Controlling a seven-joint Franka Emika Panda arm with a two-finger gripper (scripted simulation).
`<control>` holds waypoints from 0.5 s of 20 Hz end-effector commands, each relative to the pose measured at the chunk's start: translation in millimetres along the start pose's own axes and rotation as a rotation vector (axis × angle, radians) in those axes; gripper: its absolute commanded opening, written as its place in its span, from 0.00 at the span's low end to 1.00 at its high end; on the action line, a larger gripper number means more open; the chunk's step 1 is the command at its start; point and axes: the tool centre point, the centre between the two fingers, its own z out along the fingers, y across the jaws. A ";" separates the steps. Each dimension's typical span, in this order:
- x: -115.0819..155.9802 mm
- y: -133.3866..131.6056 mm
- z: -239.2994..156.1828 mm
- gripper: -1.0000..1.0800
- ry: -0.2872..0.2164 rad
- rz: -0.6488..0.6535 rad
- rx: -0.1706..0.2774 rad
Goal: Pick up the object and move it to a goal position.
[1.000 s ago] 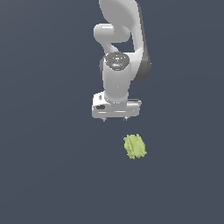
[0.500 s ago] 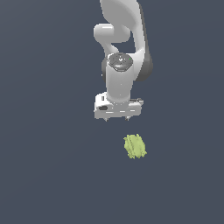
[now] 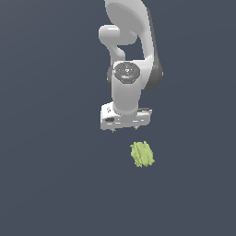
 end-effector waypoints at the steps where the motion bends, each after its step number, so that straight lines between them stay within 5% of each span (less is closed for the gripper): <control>1: 6.4 -2.2 4.1 1.00 -0.013 -0.010 0.014; 10: 37.9 -14.5 26.8 1.00 -0.075 -0.067 0.102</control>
